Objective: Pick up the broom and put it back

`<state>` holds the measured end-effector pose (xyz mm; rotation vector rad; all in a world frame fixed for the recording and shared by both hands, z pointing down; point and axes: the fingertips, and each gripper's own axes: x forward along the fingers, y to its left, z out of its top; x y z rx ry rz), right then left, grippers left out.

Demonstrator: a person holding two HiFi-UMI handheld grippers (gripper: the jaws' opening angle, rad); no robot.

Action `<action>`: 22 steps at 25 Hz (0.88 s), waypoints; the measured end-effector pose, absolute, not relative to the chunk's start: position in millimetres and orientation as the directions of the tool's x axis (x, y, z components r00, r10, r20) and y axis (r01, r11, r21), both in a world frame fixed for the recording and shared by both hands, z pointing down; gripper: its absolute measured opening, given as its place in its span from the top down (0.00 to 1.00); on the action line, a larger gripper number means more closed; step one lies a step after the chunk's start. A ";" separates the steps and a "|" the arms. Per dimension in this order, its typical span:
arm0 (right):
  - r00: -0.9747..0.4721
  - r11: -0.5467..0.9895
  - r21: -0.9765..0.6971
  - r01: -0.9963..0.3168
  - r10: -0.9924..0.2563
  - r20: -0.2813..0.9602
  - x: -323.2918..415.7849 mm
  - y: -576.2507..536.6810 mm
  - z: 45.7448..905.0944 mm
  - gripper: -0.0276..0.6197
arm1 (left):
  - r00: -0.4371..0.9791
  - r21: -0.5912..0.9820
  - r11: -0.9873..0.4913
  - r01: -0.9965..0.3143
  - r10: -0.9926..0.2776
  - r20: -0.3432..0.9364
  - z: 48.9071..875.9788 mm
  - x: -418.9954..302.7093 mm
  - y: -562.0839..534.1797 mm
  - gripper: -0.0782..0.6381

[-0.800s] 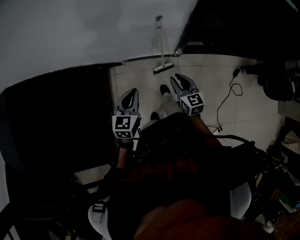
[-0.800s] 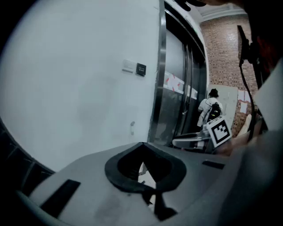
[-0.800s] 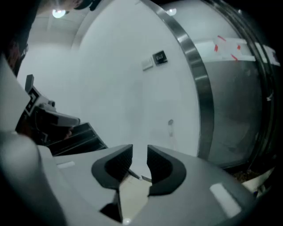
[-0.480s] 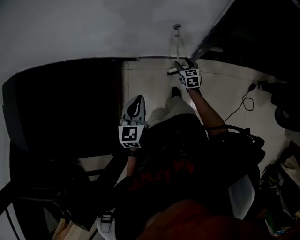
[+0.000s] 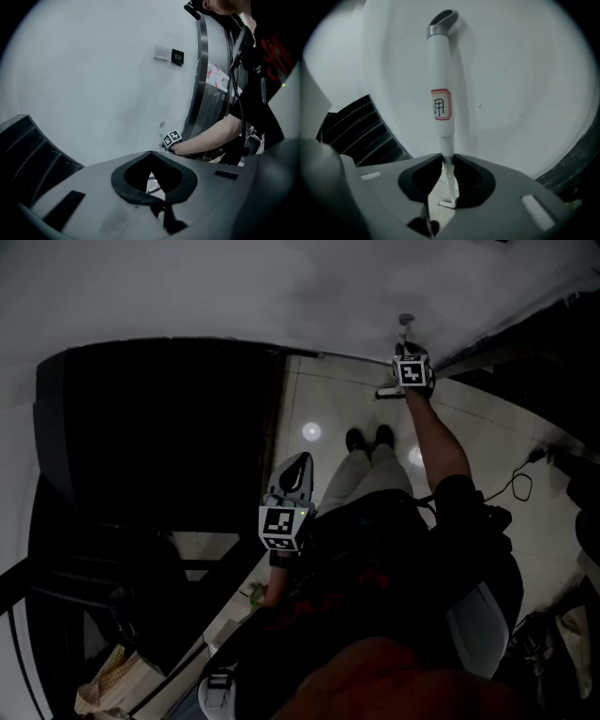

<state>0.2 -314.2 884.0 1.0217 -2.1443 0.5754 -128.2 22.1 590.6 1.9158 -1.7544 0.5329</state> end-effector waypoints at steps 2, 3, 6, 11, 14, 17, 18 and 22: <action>-0.467 0.632 -0.067 -0.772 -0.492 0.735 -2.9 -297.9 878.2 0.84 | 0.112 0.102 -0.065 -0.993 -0.817 0.565 587.5 -131.9 7.4 0.88; -0.470 0.645 -0.056 -0.762 -0.491 0.734 -1.8 -282.8 873.8 0.84 | 0.122 0.105 -0.076 -0.992 -0.823 0.555 583.9 -133.2 0.5 0.88; -0.511 0.682 -0.058 -0.729 -0.486 0.709 7.3 -221.9 851.7 0.84 | 0.165 0.104 -0.130 -0.986 -0.834 0.526 571.1 -131.6 -15.7 0.88; -0.598 0.696 -0.075 -0.714 -0.551 0.582 35.2 -167.5 738.6 0.84 | 0.242 0.103 -0.219 -0.970 -0.869 0.431 554.9 -128.4 -58.8 0.88; -0.658 0.691 -0.107 -0.715 -0.613 0.436 43.2 -149.9 639.7 0.83 | 0.275 0.162 -0.228 -0.960 -0.878 0.391 543.5 -133.9 -72.3 0.88; -0.688 0.690 -0.111 -0.715 -0.666 0.288 47.7 -138.7 539.9 0.83 | 0.310 0.185 -0.260 -0.948 -0.887 0.342 523.3 -132.1 -85.8 0.88; -0.698 0.694 -0.111 -0.711 -0.678 0.231 46.0 -138.4 506.9 0.83 | 0.318 0.197 -0.266 -0.944 -0.893 0.319 515.3 -133.4 -91.8 0.88; -0.754 0.750 -0.105 -0.653 -0.657 0.005 30.7 -129.2 399.9 0.84 | 0.334 0.190 -0.292 -0.937 -0.908 0.251 488.6 -140.5 -104.5 0.88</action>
